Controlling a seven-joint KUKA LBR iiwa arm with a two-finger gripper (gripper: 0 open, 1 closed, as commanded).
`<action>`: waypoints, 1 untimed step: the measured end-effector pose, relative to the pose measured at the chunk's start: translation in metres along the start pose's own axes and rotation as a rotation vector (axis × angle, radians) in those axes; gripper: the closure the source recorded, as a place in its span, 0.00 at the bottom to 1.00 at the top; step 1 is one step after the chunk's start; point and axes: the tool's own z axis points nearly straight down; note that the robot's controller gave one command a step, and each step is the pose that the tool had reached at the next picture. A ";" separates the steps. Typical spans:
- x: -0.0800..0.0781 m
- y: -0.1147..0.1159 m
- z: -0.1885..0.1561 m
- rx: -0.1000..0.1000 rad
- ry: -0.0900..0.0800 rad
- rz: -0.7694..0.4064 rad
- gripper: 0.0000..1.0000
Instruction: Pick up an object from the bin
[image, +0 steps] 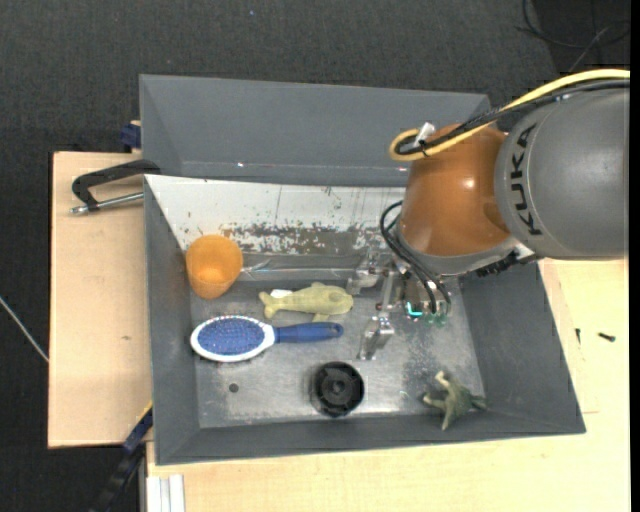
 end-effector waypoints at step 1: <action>0.032 0.054 0.048 0.002 -0.031 -0.269 0.00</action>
Offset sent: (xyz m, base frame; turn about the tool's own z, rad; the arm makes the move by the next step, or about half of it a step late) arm -0.0492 0.0682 -0.0687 -0.3045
